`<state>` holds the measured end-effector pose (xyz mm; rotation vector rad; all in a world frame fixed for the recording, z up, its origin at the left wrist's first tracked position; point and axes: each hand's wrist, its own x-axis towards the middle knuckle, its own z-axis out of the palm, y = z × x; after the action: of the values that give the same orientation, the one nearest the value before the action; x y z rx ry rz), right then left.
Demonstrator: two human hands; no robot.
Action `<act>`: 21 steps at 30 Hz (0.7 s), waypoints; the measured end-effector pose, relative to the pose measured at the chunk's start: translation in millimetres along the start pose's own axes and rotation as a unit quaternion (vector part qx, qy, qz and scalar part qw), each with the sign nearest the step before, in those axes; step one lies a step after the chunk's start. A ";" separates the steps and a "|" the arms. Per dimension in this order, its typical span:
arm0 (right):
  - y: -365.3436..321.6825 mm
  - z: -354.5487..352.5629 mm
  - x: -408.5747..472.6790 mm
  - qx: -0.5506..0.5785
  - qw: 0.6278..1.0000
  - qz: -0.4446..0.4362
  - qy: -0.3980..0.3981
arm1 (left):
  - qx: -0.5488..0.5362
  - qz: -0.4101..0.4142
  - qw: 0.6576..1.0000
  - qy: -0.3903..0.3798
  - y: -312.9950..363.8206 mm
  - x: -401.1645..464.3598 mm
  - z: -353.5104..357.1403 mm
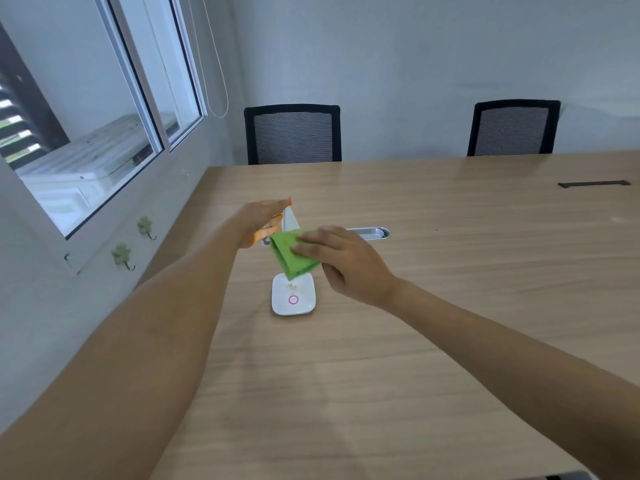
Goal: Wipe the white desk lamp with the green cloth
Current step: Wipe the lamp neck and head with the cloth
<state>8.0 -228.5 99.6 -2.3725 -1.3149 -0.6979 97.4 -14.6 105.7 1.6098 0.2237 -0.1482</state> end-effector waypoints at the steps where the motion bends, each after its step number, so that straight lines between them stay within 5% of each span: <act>1: -2.0 0.0 -9.8 -0.005 1.000 -0.015 0.003 | -0.005 -0.004 1.000 0.001 -0.2 0.4 -0.7; 8: -1.8 5.3 -64.5 -0.085 0.983 -0.128 0.102 | -0.005 -0.017 1.000 -0.003 3.9 -2.8 -2.3; 11: 11.4 15.2 -72.2 -0.111 0.981 -0.100 0.125 | -0.008 -0.015 1.000 -0.009 4.4 -2.1 -2.9; 18: 39.9 62.3 -67.0 -0.091 0.990 0.092 -0.056 | -0.011 -0.015 1.000 0.007 -7.6 -2.0 -10.0; 21: 46.4 81.9 -58.6 -0.060 0.978 0.155 -0.125 | 0.143 -0.002 0.988 0.050 -44.1 -3.7 -20.2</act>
<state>42.0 -251.0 -3.6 -2.7520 -0.9779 -0.4074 82.7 7.3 64.8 1.9043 0.2944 -0.1060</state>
